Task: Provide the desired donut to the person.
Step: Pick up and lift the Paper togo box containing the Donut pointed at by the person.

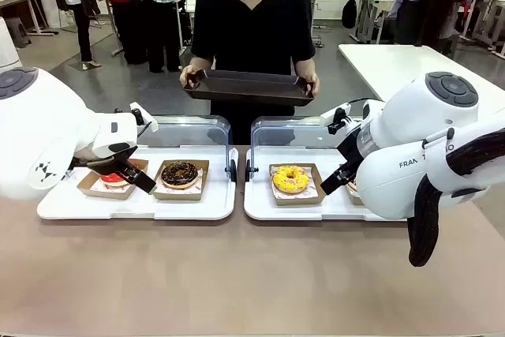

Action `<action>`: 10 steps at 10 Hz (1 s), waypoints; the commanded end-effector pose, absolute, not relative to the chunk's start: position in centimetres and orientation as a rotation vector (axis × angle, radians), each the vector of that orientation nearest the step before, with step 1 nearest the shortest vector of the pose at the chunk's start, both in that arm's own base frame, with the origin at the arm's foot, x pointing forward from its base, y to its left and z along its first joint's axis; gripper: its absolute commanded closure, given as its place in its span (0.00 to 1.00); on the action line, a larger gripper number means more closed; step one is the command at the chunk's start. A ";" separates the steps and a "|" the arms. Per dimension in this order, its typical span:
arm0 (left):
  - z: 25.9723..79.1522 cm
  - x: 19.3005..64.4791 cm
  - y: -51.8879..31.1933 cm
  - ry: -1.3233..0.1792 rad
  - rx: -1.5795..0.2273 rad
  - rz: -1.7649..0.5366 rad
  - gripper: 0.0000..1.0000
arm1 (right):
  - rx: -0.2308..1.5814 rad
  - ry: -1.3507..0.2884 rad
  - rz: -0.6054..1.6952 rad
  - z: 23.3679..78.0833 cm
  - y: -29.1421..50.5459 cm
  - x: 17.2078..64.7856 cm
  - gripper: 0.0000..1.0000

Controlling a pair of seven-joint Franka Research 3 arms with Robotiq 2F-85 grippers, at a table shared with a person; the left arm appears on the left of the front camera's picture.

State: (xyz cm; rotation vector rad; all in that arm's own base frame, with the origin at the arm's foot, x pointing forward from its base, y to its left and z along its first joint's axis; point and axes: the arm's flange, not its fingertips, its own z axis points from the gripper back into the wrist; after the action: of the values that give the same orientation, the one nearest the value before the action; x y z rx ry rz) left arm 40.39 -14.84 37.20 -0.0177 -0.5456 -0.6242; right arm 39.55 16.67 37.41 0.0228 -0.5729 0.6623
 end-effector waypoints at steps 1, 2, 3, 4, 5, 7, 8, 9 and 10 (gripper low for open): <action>37.2 40.4 -14.8 -0.546 -0.018 -0.624 0.00 | 0.023 -0.573 0.662 37.4 16.7 39.5 0.00; 37.2 40.4 -14.8 -0.546 -0.018 -0.624 0.00 | 0.023 -0.573 0.662 37.4 16.7 39.5 0.00; 37.2 40.4 -14.8 -0.546 -0.018 -0.624 0.00 | 0.023 -0.573 0.662 37.4 16.7 39.5 0.00; 37.2 40.4 -14.8 -0.546 -0.018 -0.624 0.00 | 0.023 -0.573 0.662 37.4 16.7 39.5 0.00; 37.2 40.4 -14.8 -0.546 -0.018 -0.624 0.00 | 0.023 -0.573 0.662 37.4 16.7 39.5 0.00; 37.2 40.4 -14.8 -0.546 -0.018 -0.624 0.00 | 0.023 -0.573 0.662 37.4 16.7 39.5 0.00; 37.2 40.4 -14.8 -0.546 -0.018 -0.624 0.00 | 0.023 -0.573 0.662 37.4 16.7 39.5 0.00; 37.2 40.4 -14.8 -0.546 -0.018 -0.624 0.00 | 0.023 -0.573 0.662 37.4 16.7 39.5 0.00; 37.2 40.4 -14.8 -0.546 -0.018 -0.624 0.00 | 0.023 -0.573 0.662 37.4 16.7 39.5 0.00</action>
State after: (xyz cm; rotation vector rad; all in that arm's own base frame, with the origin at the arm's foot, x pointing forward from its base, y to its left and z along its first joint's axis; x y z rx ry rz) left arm 40.39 -14.84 37.20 -0.0177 -0.5456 -0.6242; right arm 39.55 16.66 37.41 0.0226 -0.5729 0.6622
